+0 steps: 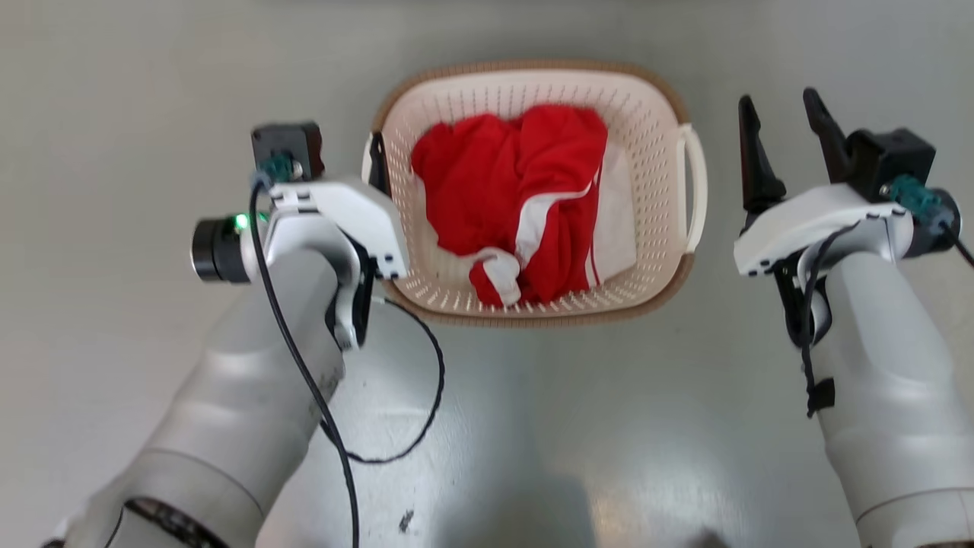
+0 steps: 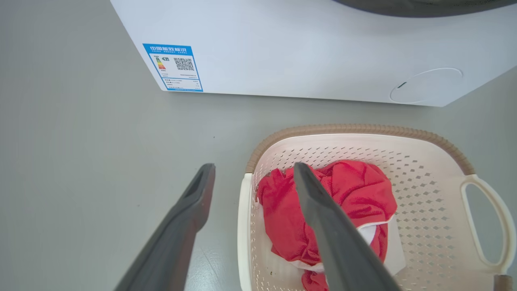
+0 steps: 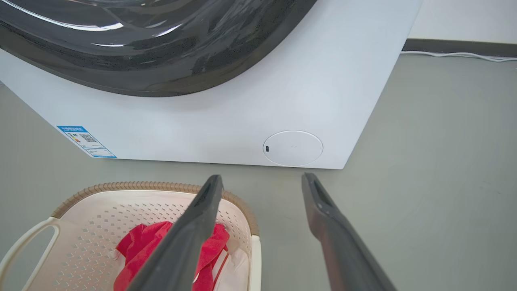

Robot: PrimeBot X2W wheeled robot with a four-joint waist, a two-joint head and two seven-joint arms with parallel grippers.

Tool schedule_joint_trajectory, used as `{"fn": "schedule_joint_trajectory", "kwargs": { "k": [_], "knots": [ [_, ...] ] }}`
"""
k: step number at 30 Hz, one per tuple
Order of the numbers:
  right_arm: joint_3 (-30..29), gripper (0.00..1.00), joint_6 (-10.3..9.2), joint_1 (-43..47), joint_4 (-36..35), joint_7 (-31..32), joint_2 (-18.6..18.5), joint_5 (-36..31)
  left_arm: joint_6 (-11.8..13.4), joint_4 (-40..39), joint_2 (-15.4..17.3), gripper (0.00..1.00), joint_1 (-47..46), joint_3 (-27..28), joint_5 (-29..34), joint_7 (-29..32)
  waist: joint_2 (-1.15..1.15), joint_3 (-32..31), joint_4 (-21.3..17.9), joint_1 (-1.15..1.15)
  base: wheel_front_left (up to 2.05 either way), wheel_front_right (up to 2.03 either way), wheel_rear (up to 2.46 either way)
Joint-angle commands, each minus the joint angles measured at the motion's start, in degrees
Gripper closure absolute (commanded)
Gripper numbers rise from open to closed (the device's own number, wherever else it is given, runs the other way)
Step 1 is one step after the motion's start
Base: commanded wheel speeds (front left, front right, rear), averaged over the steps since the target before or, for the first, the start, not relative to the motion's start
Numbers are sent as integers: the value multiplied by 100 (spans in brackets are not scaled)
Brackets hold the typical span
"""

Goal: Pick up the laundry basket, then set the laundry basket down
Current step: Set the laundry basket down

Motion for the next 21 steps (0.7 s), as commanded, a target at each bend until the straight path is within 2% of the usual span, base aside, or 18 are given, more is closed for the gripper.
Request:
{"fn": "schedule_joint_trajectory", "kwargs": {
  "k": [1, 2, 9, 21],
  "knots": [
    [53, 0, 34, 273, -163, -77, 111, -79, 16, -173, 141, 0, 232, 275, 199, -35, 0, -365, 8, 0, 0, 0, 0],
    [53, 0, 34, 273, -163, -77, 111, -79, 16, -173, 141, 0, 232, 275, 199, -35, 0, -365, 8, 0, 0, 0, 0],
    [-35, 0, 34, 601, -329, -77, 115, -130, -126, -687, 223, 0, 913, 1207, 920, -35, 0, -1134, -23, 0, 0, 0, 0],
    [86, 0, 34, 1388, -642, -77, 90, -106, -460, -1077, 304, 0, 2065, 2225, 1771, -36, 0, -2435, -54, 0, 0, 0, 0]
  ]
}}
